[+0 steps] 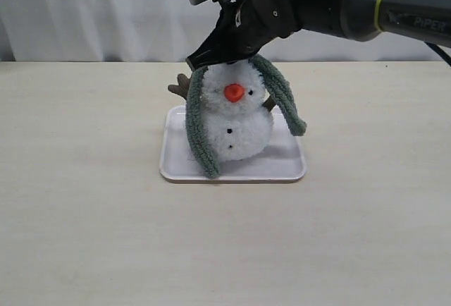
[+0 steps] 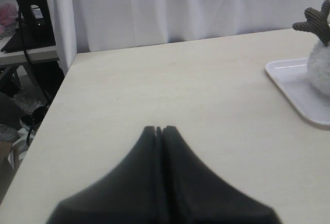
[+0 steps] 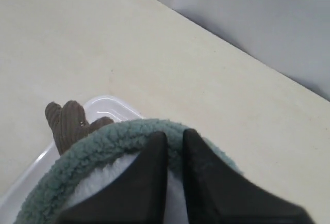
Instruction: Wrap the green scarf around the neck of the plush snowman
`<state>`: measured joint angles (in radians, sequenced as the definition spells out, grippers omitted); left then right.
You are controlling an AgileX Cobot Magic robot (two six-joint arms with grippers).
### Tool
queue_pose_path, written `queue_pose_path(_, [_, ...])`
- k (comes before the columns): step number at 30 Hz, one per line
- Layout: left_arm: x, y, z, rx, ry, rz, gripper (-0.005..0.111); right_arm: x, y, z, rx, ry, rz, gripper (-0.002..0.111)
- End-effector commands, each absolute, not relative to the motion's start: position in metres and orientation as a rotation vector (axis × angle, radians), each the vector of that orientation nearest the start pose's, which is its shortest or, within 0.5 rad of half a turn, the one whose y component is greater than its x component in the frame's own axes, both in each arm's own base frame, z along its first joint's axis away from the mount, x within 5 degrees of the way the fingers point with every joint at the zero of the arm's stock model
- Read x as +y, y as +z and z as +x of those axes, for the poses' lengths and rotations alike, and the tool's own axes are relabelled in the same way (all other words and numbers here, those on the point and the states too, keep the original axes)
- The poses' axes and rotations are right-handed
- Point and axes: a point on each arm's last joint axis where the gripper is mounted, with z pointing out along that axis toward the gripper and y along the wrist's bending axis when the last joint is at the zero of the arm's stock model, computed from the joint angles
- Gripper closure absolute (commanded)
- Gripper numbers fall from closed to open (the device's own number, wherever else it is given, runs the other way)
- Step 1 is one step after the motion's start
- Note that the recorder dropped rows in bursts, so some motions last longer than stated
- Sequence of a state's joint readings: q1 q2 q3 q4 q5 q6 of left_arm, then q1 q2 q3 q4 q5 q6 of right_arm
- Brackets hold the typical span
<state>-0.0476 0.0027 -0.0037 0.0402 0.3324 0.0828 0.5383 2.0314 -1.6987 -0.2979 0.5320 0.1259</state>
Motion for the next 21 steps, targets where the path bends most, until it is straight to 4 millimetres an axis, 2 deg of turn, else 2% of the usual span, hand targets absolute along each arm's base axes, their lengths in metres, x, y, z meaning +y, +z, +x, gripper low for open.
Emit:
queue_pose_path(1, [-0.001,0.184,0.054,1.801,0.064,0.142,0.107,0.226,0.252,0.420,2.226,0.035,-0.622,0.096])
queue_pose_path(5, [-0.001,0.184,0.054,1.801,0.064,0.142,0.107,0.219,0.248,0.423,2.267,0.027,-0.578,0.096])
queue_pose_path(16, [-0.001,0.184,0.054,1.801,0.064,0.142,0.107,0.218,0.244,0.418,2.337,0.024,-0.567,0.096])
queue_pose_path(21, [-0.001,0.184,0.054,1.801,0.064,0.142,0.107,0.217,0.264,0.412,2.307,0.061,-0.537,0.096])
